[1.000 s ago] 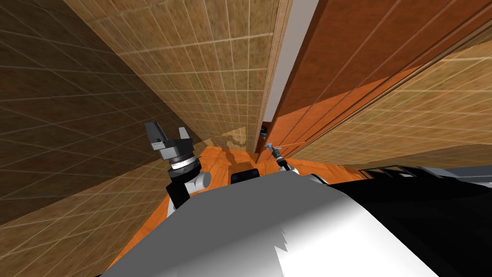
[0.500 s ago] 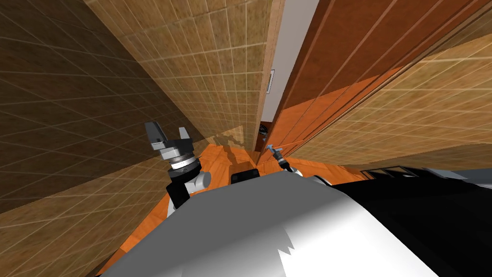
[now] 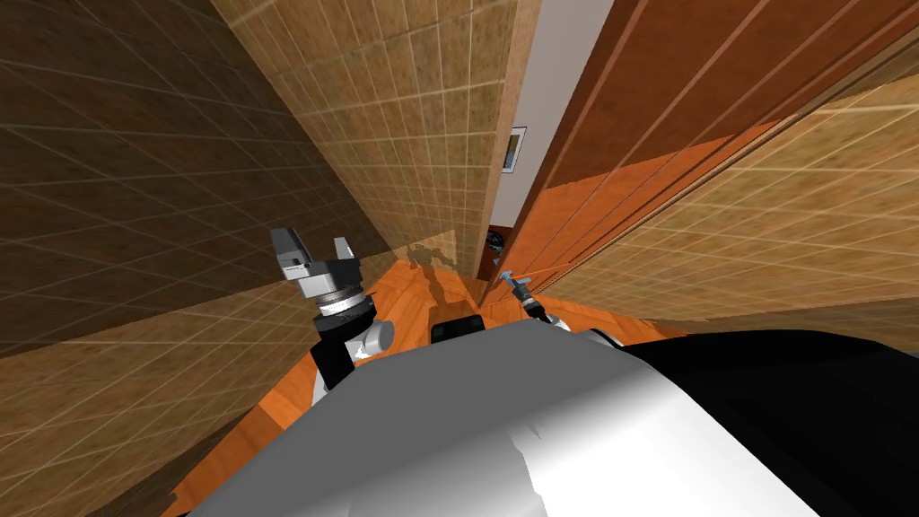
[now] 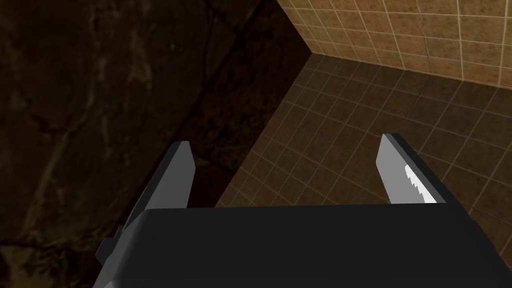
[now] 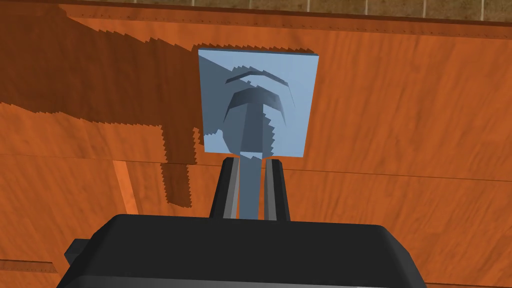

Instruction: Pull the door open

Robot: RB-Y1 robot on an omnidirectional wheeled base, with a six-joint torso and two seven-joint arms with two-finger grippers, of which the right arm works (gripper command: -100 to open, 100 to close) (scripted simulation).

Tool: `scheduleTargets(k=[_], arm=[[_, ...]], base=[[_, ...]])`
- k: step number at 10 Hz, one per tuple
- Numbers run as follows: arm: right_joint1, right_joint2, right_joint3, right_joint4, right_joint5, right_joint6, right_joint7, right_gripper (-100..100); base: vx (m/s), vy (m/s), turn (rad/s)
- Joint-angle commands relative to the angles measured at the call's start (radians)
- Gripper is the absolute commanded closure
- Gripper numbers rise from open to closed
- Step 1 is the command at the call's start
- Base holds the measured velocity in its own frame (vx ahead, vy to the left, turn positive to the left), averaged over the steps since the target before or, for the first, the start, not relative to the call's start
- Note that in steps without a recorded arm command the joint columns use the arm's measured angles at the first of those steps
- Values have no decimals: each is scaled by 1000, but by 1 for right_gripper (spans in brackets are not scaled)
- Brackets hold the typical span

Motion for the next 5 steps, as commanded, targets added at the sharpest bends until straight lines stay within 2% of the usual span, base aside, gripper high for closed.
scheduleTargets(k=[1, 2, 5], arm=[[6, -4, 4, 22, 4, -30, -5, 100], [10, -9, 5, 30, 5, -44, -9, 100], [21, -20, 7, 48, 9, -81, -18, 100]], base=[[-259, -144, 195], [-225, -100, 213], [-187, -67, 141]])
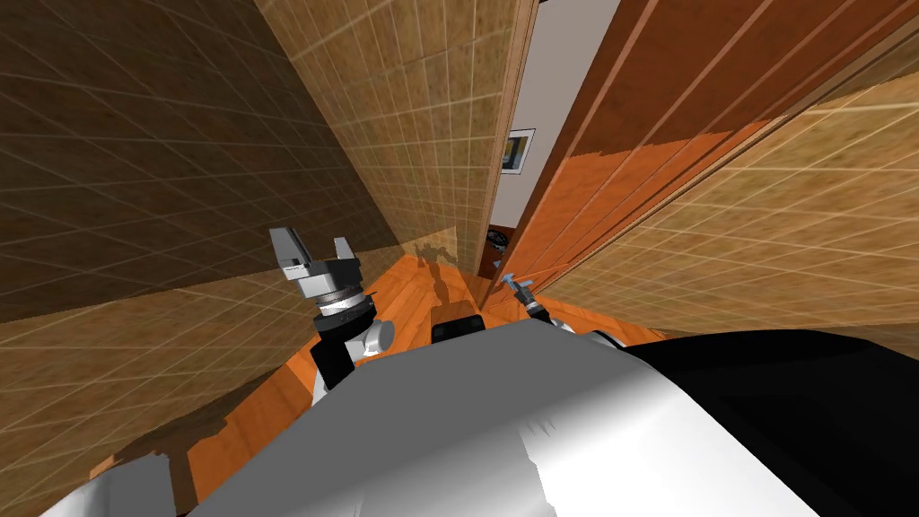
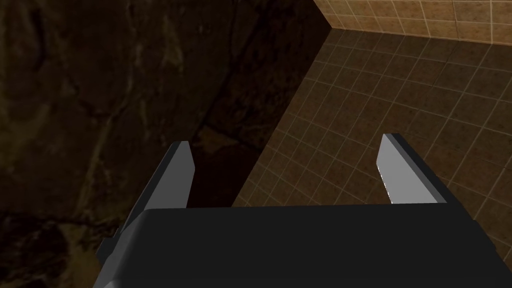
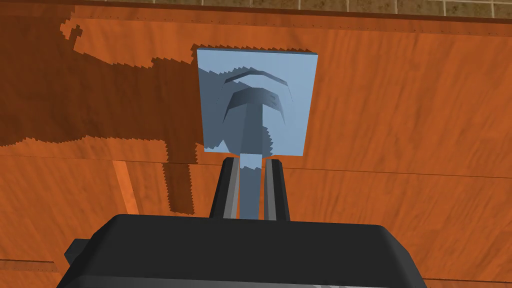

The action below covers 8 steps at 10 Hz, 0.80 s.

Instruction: Pull the door open

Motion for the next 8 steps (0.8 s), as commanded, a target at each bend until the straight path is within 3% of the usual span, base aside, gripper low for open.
scheduleTargets(k=[1, 2, 8], arm=[[4, -8, -1, 7, 0, -17, -5, 100], [6, -3, 1, -4, 1, -5, -3, 100], [10, -10, 1, 22, 3, -38, -8, 100]], base=[[-176, -74, 131], [-78, -23, 29], [-190, -81, 176]])
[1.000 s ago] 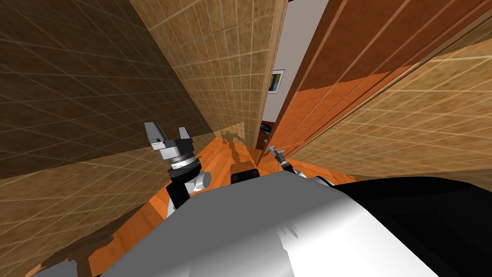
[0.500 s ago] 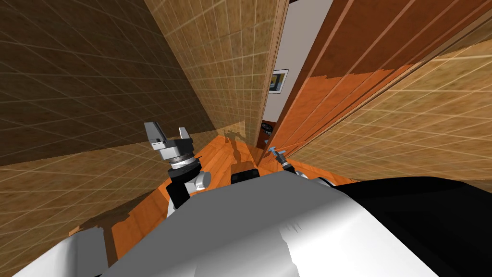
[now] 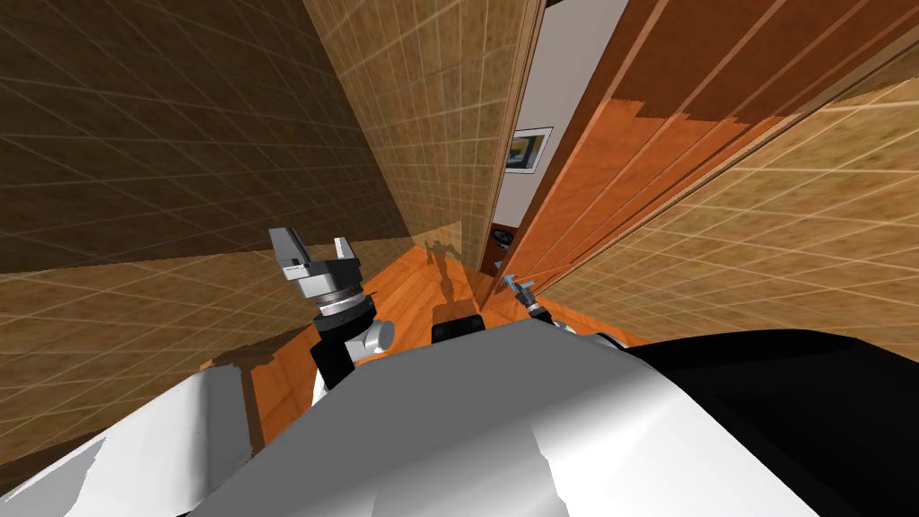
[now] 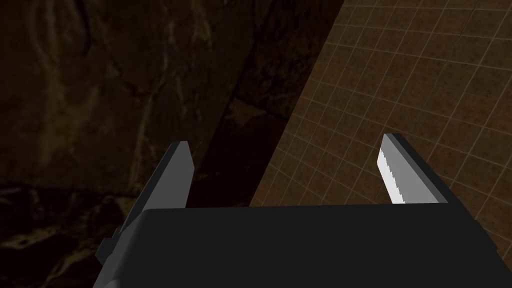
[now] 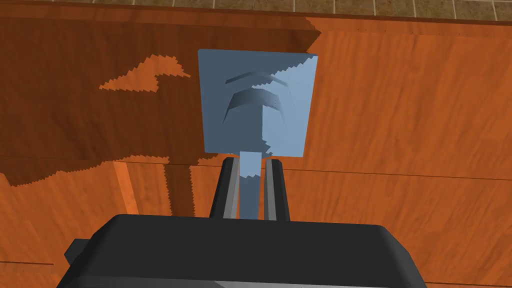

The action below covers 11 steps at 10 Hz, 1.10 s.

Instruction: Pull the door open

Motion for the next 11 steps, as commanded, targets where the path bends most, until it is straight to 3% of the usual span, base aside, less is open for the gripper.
scheduleTargets(k=[1, 11], arm=[[-14, -1, -1, 34, 0, -22, 1, 100], [-16, -4, 1, 81, 4, -70, -3, 100]], base=[[-136, -55, 71], [-169, -66, 145]])
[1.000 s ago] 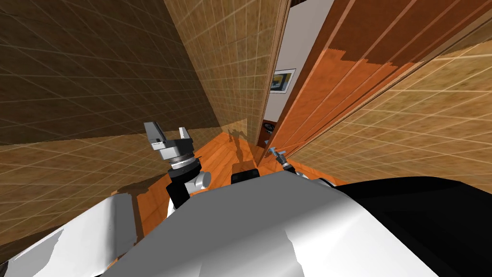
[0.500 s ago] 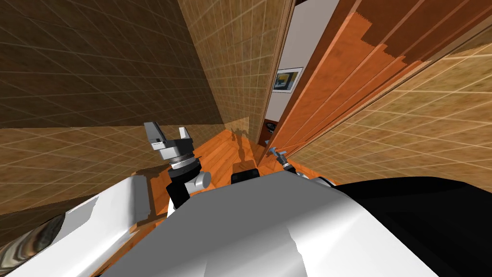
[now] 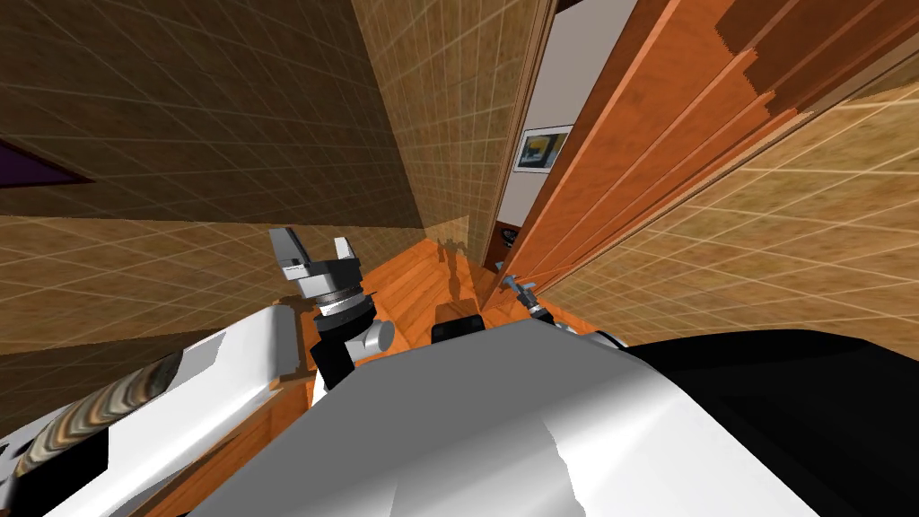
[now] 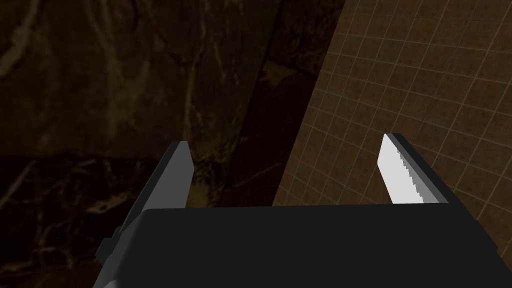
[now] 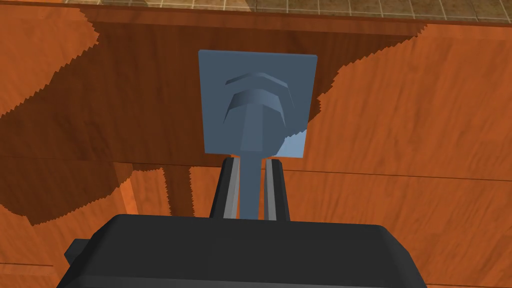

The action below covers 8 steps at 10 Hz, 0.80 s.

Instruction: Pull the door open

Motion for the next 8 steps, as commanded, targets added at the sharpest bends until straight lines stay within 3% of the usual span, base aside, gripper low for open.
scheduleTargets(k=[1, 8], arm=[[0, -1, 1, 17, 1, -15, -1, 100], [7, -7, -3, 37, 0, -44, -3, 100]], base=[[-199, -95, 167], [-168, -68, 146]])
